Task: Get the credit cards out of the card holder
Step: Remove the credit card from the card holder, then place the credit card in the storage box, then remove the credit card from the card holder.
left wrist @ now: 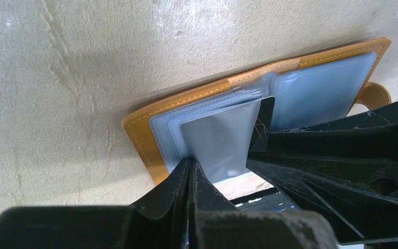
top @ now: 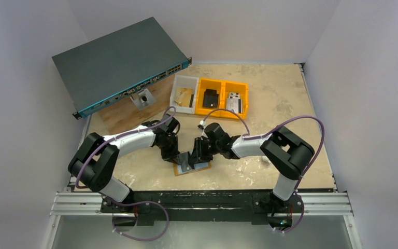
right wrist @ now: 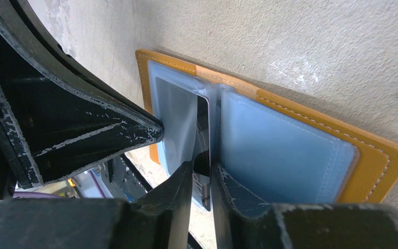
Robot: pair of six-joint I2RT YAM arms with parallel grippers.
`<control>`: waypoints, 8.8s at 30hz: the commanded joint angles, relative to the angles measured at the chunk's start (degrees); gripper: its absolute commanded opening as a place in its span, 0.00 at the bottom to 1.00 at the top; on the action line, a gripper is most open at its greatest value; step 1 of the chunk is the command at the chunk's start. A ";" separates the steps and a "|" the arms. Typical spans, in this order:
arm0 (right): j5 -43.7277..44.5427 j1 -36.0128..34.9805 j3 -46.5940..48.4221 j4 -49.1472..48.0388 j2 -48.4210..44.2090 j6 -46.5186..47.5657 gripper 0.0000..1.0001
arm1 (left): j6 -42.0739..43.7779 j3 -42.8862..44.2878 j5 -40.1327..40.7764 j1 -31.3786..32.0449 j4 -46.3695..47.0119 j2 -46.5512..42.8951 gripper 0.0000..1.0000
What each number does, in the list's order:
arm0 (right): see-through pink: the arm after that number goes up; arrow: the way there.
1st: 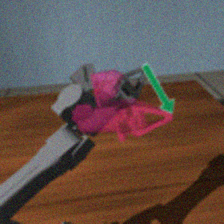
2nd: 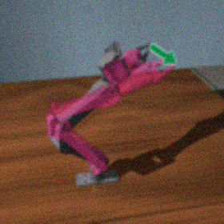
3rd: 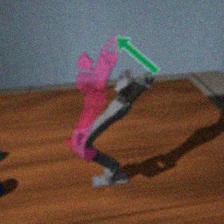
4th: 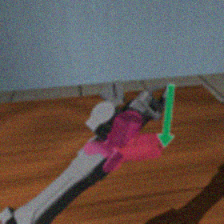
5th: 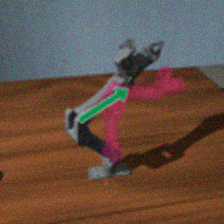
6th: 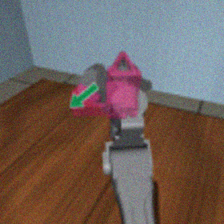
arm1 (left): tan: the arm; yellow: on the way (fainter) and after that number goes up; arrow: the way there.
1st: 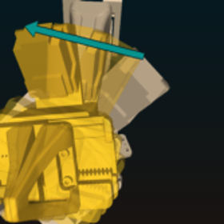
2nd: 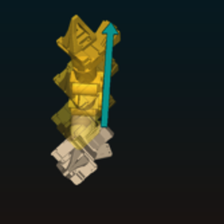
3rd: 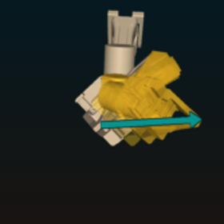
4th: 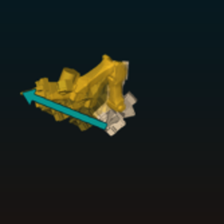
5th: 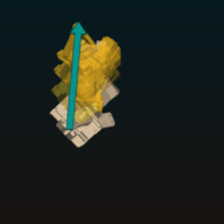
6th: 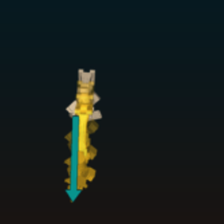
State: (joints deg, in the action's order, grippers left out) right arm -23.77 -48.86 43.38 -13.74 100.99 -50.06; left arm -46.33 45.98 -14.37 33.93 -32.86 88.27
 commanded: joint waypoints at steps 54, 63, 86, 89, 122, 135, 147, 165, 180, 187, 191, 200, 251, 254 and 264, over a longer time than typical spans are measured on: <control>-0.61 4.74 -5.22 -3.48 -2.11 -0.56 0.00 | 0.17 -2.93 7.38 -0.81 -0.53 2.85 0.00; 3.72 7.95 -5.40 4.74 -9.92 3.18 0.00 | 0.36 -2.89 7.45 -0.86 -1.05 2.19 0.00; 7.02 12.97 0.62 12.30 -21.71 3.40 0.00 | 5.76 9.66 4.27 -0.87 -8.72 -14.08 0.62; 7.34 16.79 2.98 12.93 -22.04 3.62 0.00 | 6.67 10.03 4.73 -0.84 -9.31 -16.53 0.76; 12.65 27.72 49.74 28.12 16.92 10.56 0.34 | 9.24 6.45 3.71 -0.83 -9.70 -25.06 0.88; 16.66 26.09 45.27 32.51 5.70 13.45 0.98 | 8.20 6.49 5.02 -1.00 -9.68 -24.32 0.88; 23.40 12.19 27.11 32.04 -10.66 11.87 0.98 | 4.99 4.24 8.66 -4.20 -11.86 -23.22 0.88; 33.08 -13.72 24.40 36.85 -2.42 10.34 0.63 | 0.37 -3.79 6.28 -13.53 -10.44 -22.82 0.88; 37.26 -16.92 30.18 40.52 6.73 10.23 0.51 | 1.15 -3.12 7.94 -13.81 -11.60 -24.26 0.88; 36.95 -16.97 30.49 41.54 9.15 9.14 0.46 | 2.60 -3.58 5.80 -13.81 -10.03 -23.69 0.88; 34.74 -16.88 28.94 40.55 9.09 8.25 0.34 | 3.01 -4.33 4.40 -13.81 -8.91 -23.44 0.87; 25.77 -13.62 22.86 32.38 6.60 6.53 0.09 | 3.87 -5.79 -1.25 -13.65 -4.73 -21.31 0.71; 22.93 -4.27 15.27 29.38 -5.07 5.39 0.40 | 1.84 -6.93 -0.45 -4.49 5.63 -5.57 0.21; 26.48 -4.25 14.30 31.53 -4.60 6.09 0.40 | 1.85 -6.52 -0.74 -4.41 5.65 -5.56 0.21; 30.66 -4.29 12.76 32.91 -3.46 7.01 0.37 | 2.02 -6.21 -1.11 -4.45 5.72 -5.49 0.20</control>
State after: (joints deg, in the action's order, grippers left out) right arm 4.84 -53.23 56.82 18.96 96.53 -44.01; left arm -45.43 39.00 -17.80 29.26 -27.86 81.69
